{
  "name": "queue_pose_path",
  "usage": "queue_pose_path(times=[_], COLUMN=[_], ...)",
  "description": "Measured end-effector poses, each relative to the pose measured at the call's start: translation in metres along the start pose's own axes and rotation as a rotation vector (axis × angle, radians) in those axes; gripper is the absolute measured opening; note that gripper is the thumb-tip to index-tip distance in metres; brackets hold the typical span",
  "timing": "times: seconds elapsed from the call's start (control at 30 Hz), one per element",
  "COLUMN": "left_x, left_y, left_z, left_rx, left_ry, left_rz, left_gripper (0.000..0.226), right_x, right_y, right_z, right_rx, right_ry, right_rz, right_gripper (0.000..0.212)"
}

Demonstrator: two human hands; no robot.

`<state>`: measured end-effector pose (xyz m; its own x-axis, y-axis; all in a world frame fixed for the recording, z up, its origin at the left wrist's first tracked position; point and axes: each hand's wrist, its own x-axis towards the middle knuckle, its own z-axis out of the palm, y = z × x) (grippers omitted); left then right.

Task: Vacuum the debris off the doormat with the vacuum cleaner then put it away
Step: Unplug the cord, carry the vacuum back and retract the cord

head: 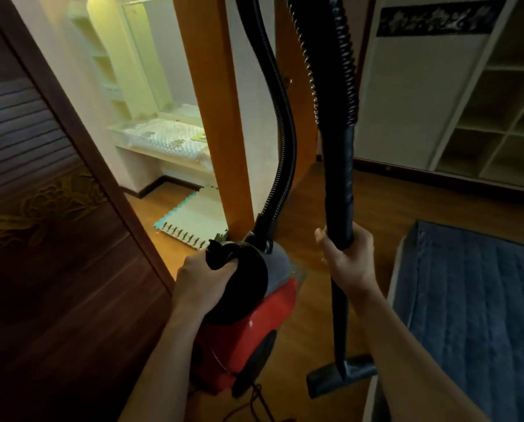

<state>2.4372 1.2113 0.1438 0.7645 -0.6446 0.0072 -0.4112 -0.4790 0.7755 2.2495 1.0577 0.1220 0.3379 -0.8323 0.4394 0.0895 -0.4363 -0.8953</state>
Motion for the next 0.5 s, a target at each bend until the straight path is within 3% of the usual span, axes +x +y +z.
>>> queue_pose_path(times=[0.33,0.5], left_x=[0.108,0.202], left_y=[0.037,0.06], left_z=[0.079,0.123], left_rx=[-0.032,-0.004], left_ry=[-0.054,-0.114], left_rz=[0.053,0.076], left_gripper=[0.02,0.03], right_x=[0.089,0.168], right_y=[0.043,0.08], right_z=[-0.033,-0.033], right_rx=[-0.012,-0.021], right_ry=[0.079,0.144], right_rz=[-0.021,0.009], right_gripper=[0.036,0.027])
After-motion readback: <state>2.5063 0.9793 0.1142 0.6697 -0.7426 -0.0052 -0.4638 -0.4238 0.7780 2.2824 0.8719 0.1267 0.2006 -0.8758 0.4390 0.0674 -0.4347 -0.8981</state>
